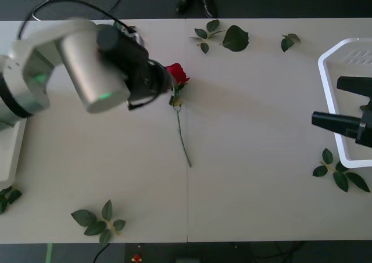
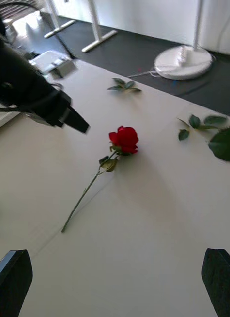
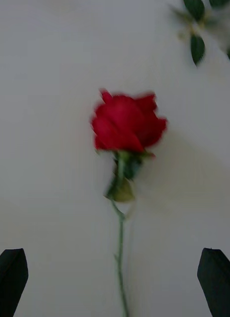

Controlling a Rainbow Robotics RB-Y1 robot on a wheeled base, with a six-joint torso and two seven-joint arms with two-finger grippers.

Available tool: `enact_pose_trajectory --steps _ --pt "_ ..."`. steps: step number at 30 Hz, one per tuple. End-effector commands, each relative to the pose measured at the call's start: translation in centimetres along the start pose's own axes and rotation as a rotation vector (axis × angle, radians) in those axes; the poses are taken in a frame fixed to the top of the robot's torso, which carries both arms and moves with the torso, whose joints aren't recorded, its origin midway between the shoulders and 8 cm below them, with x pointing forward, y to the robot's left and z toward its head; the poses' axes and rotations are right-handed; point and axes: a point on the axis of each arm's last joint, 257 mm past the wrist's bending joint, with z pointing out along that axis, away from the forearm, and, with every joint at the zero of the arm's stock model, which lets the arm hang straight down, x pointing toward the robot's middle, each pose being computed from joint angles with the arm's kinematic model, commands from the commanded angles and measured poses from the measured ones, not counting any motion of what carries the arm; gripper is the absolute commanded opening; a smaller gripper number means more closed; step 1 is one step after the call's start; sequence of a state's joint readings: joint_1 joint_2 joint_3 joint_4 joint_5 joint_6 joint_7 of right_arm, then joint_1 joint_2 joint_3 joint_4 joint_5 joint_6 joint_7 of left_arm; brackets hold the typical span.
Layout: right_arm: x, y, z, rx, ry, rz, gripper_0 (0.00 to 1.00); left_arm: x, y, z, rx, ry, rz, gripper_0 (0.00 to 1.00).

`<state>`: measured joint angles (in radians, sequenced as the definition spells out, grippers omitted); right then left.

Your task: Place the red flowers into the right box and the blue flowers into the left box. If a person shows an open palm, hand one flower to the person first, then continue sorting.

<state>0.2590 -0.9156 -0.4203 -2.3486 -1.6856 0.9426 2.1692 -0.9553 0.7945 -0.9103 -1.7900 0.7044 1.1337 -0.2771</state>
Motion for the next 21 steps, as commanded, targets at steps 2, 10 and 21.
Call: enact_pose_trajectory --steps 2,10,21 --pt "0.4 -0.1 -0.7 -0.005 0.002 -0.132 1.00 0.2 -5.3 0.1 0.078 -0.029 0.081 1.00" --pt "1.0 -0.7 -0.8 -0.021 -0.015 -0.194 1.00 1.5 -6.2 5.5 0.022 -0.027 0.116 1.00" --pt "1.2 -0.6 -0.8 -0.032 -0.024 -0.195 1.00 2.2 -4.6 8.0 -0.051 -0.004 0.074 1.00"
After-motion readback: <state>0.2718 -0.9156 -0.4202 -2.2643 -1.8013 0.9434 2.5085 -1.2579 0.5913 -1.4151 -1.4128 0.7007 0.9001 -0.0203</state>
